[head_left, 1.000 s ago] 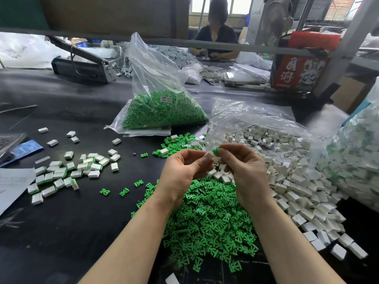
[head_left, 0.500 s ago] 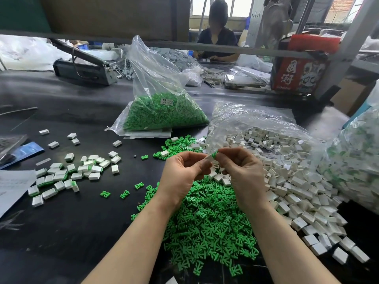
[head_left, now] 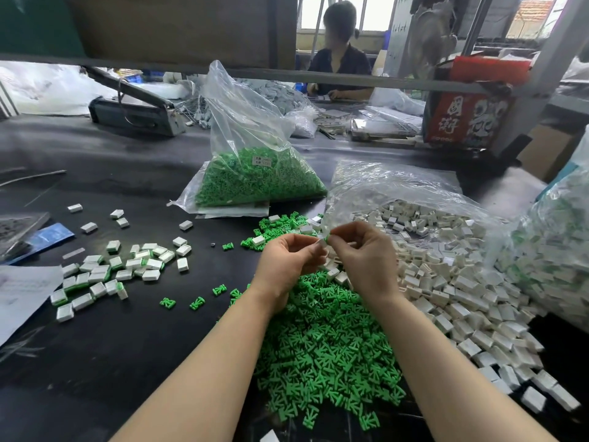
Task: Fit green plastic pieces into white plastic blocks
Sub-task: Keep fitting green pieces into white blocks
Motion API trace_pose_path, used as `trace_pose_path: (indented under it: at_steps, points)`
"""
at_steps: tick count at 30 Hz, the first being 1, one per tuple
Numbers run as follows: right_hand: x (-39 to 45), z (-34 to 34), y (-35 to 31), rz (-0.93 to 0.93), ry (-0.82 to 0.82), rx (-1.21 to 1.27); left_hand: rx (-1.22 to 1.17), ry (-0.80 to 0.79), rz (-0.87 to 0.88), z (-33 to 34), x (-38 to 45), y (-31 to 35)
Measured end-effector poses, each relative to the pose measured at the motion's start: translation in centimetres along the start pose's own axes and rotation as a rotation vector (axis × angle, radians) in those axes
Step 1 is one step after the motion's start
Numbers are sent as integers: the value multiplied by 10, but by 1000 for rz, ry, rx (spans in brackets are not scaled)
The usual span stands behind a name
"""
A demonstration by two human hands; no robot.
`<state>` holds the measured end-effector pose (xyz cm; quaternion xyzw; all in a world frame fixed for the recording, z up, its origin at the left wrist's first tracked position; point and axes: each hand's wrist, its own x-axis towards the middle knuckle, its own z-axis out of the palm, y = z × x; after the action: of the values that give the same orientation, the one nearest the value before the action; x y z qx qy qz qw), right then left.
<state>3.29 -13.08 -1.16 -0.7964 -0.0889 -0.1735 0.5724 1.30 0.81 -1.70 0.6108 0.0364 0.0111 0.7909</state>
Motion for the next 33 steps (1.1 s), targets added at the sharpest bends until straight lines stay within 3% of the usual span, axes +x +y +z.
trace_pose_path:
  at_steps: [16,33]
  points:
    - [-1,-12,4,-21,-29,222,-60,-138,73,-3,6,1]
    - [-4,-4,-11,-52,-81,423,-183,-49,147,-7,-4,7]
